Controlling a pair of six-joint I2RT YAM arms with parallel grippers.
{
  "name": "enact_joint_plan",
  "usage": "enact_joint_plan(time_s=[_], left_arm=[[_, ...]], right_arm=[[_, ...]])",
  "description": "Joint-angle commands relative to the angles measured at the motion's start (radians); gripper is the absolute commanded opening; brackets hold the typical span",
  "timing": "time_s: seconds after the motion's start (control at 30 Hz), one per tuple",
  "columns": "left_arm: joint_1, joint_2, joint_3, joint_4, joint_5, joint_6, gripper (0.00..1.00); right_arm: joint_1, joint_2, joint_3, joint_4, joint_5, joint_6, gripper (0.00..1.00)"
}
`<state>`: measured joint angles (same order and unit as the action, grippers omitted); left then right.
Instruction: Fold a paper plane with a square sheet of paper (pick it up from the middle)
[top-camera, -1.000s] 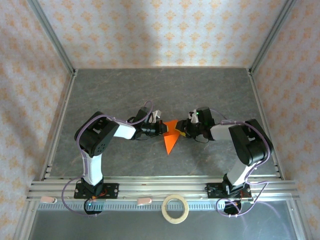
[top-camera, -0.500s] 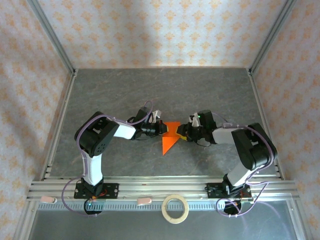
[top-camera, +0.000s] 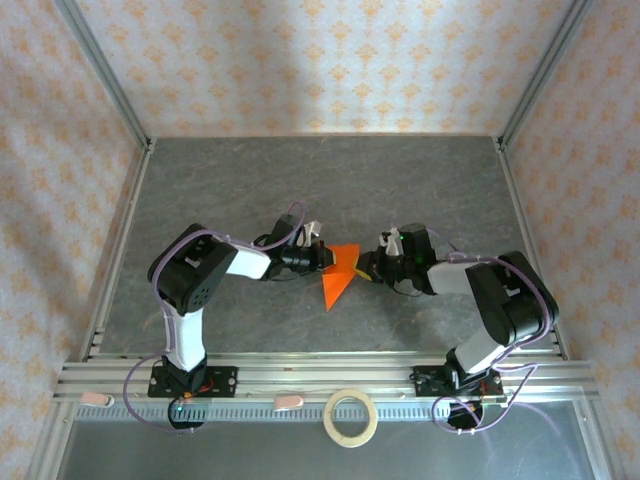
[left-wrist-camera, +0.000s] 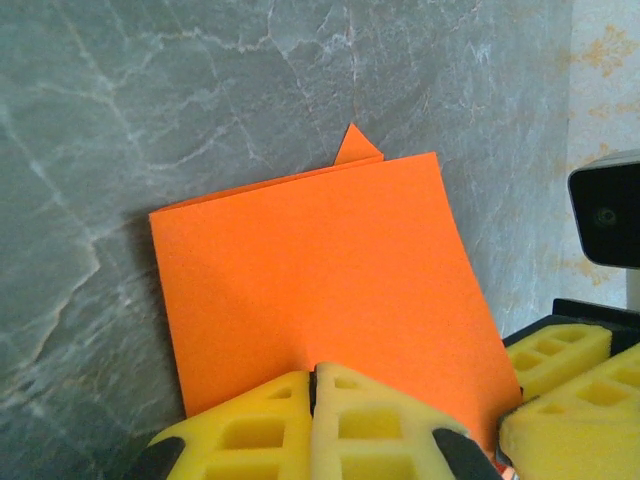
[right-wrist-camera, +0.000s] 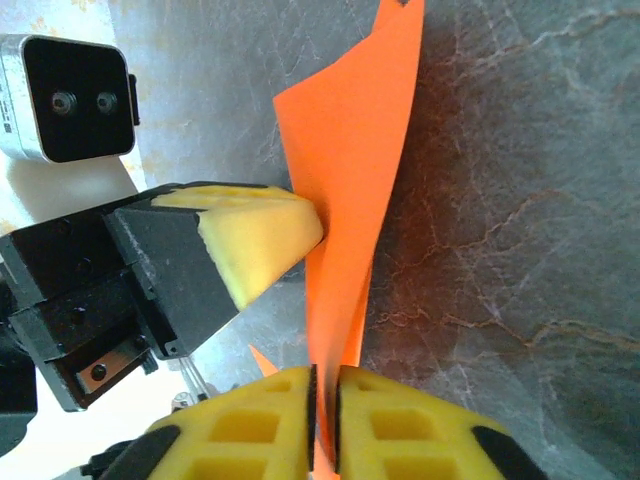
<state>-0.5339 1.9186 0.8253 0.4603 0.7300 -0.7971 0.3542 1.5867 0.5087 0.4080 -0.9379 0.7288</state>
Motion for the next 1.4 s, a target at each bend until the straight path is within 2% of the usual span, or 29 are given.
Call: enact_joint_plan(time_s=[0.0, 0.07, 0.13, 0.23, 0.37, 0.57, 0.7, 0.83, 1.0, 1.17, 1.37], left_arm=[[0.007, -0.061, -0.014, -0.008, 0.022, -0.041, 0.0], [0.008, -0.093, -0.005, -0.003, 0.018, -0.052, 0.02], [0.008, -0.126, 0.003, -0.015, 0.003, -0.053, 0.09], [0.006, -0.168, 0.011, -0.05, -0.015, -0.041, 0.11], [-0.009, -0.197, -0.016, -0.066, -0.031, -0.039, 0.07], [-0.044, -0.175, -0.055, -0.081, -0.071, -0.032, 0.0], [-0.05, -0.143, -0.057, -0.105, -0.105, -0.012, 0.0], [-0.055, -0.082, -0.064, -0.064, -0.075, -0.016, 0.0], [-0.056, -0.039, -0.072, -0.069, -0.084, 0.001, 0.0], [-0.057, -0.017, -0.067, -0.1, -0.09, 0.034, 0.0], [-0.057, -0.015, -0.053, -0.135, -0.102, 0.059, 0.0]], right_arm=[[-0.003, 0.007, 0.011, -0.034, 0.05, -0.008, 0.08], [-0.003, 0.003, 0.006, -0.046, 0.074, -0.004, 0.05], [-0.001, -0.002, -0.013, -0.014, 0.095, 0.039, 0.03], [0.006, -0.024, -0.033, -0.003, 0.15, 0.088, 0.02], [0.033, -0.068, -0.101, 0.114, 0.208, 0.211, 0.01], [0.09, -0.112, -0.171, 0.188, 0.302, 0.328, 0.01], [0.106, -0.128, -0.199, 0.228, 0.312, 0.374, 0.02], [0.111, -0.124, -0.206, 0.291, 0.265, 0.392, 0.03], [0.11, -0.117, -0.177, 0.274, 0.216, 0.338, 0.12], [0.083, -0.064, -0.131, 0.227, 0.154, 0.258, 0.27], [0.042, -0.006, -0.069, 0.189, 0.083, 0.171, 0.33]])
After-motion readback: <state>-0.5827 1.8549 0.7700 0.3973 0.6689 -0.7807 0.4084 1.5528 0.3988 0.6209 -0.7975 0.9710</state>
